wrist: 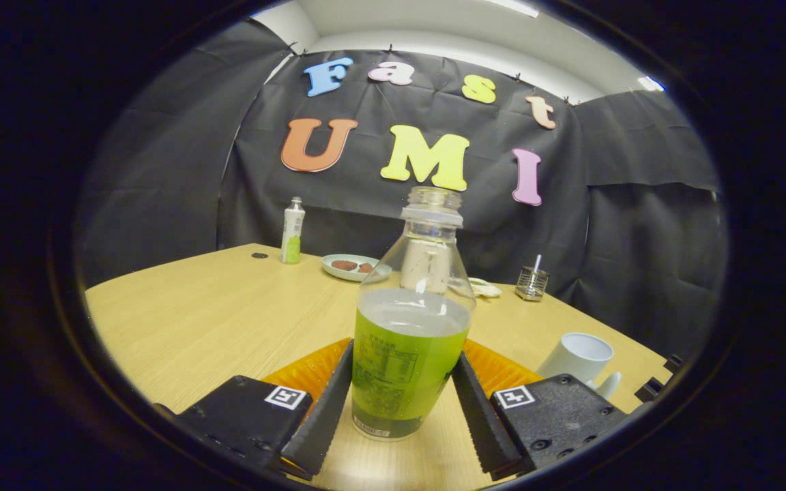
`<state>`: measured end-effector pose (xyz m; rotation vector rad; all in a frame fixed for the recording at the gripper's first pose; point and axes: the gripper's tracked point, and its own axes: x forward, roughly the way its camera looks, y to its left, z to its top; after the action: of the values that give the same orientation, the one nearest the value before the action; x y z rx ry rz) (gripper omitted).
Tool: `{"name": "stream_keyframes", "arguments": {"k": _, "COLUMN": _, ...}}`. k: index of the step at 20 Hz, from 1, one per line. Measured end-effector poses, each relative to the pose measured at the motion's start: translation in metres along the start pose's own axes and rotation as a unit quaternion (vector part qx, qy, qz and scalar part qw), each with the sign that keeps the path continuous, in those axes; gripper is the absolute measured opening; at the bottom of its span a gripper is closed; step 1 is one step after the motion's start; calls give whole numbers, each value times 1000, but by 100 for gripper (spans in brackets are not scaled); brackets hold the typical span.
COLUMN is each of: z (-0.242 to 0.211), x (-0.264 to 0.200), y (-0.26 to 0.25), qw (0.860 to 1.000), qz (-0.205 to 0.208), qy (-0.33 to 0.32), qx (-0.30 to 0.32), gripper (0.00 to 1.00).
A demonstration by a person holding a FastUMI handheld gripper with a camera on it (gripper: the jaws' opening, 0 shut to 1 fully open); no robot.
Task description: Take the bottle from table, then pour the juice into the cup, finally place the bottle on the coaster
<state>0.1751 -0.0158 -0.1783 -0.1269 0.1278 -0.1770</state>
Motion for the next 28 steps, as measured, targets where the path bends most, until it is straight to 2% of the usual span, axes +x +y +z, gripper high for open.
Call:
{"name": "stream_keyframes", "arguments": {"k": 4, "z": 13, "x": -9, "y": -9, "qw": 1000, "qz": -4, "qy": -3, "qx": 19, "gripper": 81}}
{"name": "stream_keyframes", "arguments": {"k": 13, "z": 40, "x": -39, "y": -31, "qw": 994, "qz": 40, "qy": 15, "qx": 105, "gripper": 80}}
{"name": "stream_keyframes", "arguments": {"k": 16, "z": 48, "x": -46, "y": -47, "qw": 993, "qz": 31, "qy": 15, "qx": 113, "gripper": 80}}
{"name": "stream_keyframes", "arguments": {"k": 20, "z": 50, "x": -49, "y": -48, "qw": 987, "qz": 55, "qy": 24, "qx": 152, "gripper": 80}}
{"name": "stream_keyframes", "arguments": {"k": 28, "z": 51, "x": -46, "y": -75, "qw": 972, "qz": 62, "qy": 38, "qx": 222, "gripper": 80}}
